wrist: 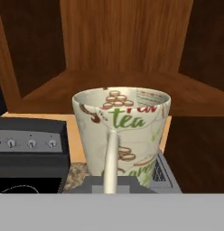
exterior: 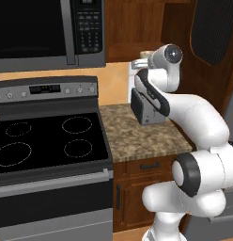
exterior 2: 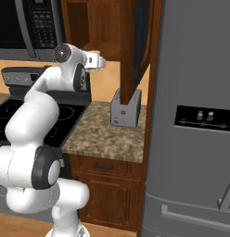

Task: Gather all objects into one cabinet and sort the glasses and bowls to opposite sides.

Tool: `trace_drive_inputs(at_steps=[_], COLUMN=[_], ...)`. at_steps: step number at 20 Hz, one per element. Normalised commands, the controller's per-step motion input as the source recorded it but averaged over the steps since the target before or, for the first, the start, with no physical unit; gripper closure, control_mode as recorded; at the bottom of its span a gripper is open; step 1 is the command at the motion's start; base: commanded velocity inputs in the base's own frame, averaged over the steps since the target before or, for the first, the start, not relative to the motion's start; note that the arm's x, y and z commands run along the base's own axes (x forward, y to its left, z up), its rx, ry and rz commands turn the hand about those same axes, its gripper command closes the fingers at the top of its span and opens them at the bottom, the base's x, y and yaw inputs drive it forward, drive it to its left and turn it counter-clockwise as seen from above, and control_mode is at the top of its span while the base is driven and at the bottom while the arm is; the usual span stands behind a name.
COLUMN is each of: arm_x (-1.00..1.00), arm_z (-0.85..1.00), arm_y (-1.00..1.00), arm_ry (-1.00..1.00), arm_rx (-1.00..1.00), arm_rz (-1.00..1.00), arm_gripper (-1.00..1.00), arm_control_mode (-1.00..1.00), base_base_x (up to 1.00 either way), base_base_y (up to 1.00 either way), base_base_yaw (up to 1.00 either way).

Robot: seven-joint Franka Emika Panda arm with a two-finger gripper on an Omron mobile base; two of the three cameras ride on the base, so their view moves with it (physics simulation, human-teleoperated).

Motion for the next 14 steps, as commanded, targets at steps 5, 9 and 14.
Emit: trace_drive_inputs(at_steps=[5,9,14], arm_x=[-1.00,-1.00,-1.00], arm_z=[-0.25,-0.27,-0.39], arm_y=[0.00,0.04,0.00], arm_ry=[0.02,0.10,0.12], arm_rx=[0.00,0.00,-0.02], arm_rz=[0.00,0.00,0.00], arm_gripper=[1.00,1.00,1.00], arm_control_mode=[-1.00,-1.00,-1.00], base_base_x=[0.00,0.00,0.00], base_base_y=[0.00,0.00,0.00], base_base_yaw=[0.00,0.00,0.00])
